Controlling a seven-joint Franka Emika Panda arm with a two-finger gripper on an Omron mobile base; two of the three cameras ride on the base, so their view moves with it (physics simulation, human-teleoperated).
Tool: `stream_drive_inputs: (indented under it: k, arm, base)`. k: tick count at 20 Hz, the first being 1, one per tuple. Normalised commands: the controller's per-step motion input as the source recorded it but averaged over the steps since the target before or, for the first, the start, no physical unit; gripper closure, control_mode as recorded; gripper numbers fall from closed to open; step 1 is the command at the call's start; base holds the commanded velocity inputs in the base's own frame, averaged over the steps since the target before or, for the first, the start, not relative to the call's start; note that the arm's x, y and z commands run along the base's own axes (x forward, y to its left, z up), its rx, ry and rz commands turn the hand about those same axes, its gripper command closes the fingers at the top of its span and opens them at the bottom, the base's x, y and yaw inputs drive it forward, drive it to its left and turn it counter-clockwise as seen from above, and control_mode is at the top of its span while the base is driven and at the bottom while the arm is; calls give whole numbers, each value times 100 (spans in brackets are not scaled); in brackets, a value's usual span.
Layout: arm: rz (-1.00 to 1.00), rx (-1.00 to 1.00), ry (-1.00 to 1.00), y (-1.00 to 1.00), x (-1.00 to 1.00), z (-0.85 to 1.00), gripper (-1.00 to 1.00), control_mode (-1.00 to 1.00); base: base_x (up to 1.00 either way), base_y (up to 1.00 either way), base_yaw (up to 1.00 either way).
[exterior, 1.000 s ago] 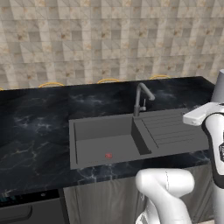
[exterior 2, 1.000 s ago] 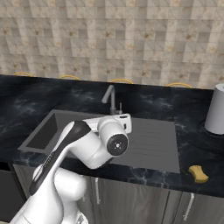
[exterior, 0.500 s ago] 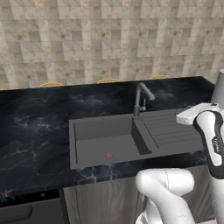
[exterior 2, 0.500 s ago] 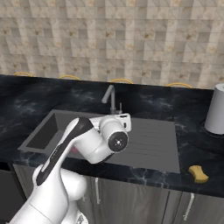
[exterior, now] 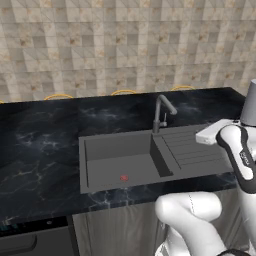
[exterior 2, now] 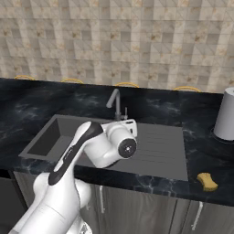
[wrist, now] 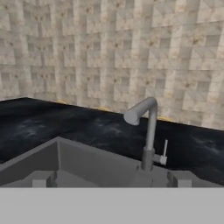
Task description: Soak the sponge with water for a few seconds and then drop it inside the sink.
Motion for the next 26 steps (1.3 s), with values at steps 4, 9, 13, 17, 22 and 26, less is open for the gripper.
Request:
stream_drive_inputs:
  k: [4,9,13,17,22,26]
  arm:
    - [13,0,0,0,36,-2,-100,-100]
    - [12,0,0,0,25,0,-100,-100]
    - [12,0,0,-1,22,-1,-100,-100]
    - [9,0,0,0,20,0,-100,-100]
    - [8,0,0,0,28,0,-100,-100]
    - [5,0,0,-1,31,0,-100,-100]
  base:
    - [0,0,0]
    - [0,0,0]
    - [0,0,0]
    - [0,0,0]
    - [0,0,0]
    - [0,0,0]
